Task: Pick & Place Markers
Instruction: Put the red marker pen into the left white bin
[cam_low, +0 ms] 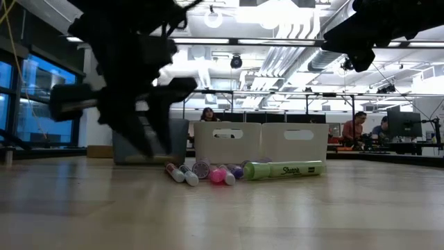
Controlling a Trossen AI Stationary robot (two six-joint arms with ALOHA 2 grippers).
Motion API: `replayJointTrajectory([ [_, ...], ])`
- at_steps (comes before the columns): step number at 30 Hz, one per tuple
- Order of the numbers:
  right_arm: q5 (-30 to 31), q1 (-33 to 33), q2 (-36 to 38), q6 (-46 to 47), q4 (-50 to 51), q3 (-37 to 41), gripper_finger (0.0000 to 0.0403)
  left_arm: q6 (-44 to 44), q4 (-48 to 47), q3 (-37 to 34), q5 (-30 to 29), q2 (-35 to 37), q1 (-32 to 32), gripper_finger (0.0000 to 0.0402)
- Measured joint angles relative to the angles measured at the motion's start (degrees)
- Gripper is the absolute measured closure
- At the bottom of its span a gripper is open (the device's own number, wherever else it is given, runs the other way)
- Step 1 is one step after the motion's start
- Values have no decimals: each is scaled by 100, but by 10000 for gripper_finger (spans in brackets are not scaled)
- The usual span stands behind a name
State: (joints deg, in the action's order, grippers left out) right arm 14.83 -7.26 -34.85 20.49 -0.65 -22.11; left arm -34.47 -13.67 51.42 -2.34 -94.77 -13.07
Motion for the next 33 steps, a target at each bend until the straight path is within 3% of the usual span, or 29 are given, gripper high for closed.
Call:
replayJointTrajectory([
  [9,0,-1,-2,0,-6,0,300,-627,-59,25,-65,-6,-1,205],
  [16,-2,1,-2,0,-4,0,299,-1313,30,26,14,-88,-6,216],
  [33,-1,0,-2,0,-3,0,299,-1429,32,275,35,-577,-1,227],
])
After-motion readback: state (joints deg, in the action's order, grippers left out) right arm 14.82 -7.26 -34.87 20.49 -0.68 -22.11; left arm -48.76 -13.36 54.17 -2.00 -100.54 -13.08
